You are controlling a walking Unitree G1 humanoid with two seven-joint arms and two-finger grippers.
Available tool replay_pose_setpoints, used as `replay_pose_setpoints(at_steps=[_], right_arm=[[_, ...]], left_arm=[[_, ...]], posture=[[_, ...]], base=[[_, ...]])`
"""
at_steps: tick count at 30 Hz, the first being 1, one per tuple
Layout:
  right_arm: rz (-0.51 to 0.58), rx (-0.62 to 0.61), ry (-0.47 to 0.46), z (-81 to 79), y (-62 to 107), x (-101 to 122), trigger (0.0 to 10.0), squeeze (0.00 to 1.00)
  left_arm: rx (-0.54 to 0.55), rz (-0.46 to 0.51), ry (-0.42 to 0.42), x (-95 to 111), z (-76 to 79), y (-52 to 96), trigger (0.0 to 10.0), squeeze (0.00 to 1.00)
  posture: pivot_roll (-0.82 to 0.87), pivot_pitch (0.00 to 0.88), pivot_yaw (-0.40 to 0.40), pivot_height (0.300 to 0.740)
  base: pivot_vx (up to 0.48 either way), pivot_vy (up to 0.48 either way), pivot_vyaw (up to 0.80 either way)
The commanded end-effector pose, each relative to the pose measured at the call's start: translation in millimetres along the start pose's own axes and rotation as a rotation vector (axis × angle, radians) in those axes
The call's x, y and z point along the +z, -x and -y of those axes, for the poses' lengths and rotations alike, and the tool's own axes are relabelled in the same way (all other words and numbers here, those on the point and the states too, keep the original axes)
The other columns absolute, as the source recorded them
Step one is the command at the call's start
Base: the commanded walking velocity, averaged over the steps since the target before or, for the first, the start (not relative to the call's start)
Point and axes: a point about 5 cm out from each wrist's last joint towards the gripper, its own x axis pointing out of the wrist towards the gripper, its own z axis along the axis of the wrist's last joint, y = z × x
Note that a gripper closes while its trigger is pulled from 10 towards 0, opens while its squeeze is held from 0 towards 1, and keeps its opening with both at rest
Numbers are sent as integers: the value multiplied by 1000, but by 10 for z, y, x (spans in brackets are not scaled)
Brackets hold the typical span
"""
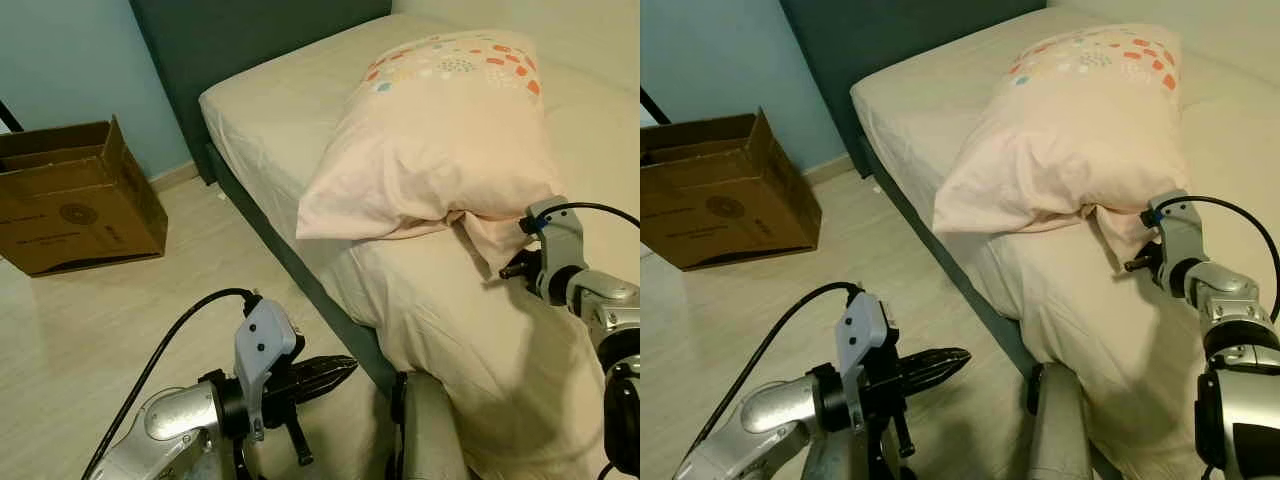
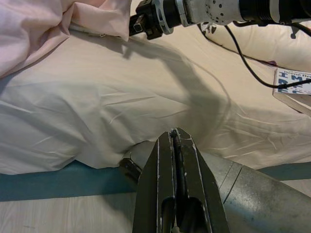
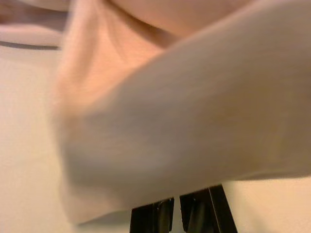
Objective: Clean up the room
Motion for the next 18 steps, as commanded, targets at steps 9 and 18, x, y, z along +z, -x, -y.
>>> replay_pose_setpoints(at_steps=[9, 18], right_arm=[[-167, 349, 147, -27, 151, -78, 0, 0], [-197, 503, 238, 355, 585, 379, 0, 0]], left_arm=[[-4, -26, -3, -35, 15, 19, 10000, 0], [-20, -19, 15, -54, 73, -4, 10000, 0]], posture=[[80, 289, 39, 528], [61, 291, 43, 528]], base=[[0, 0, 0], [0, 0, 0]])
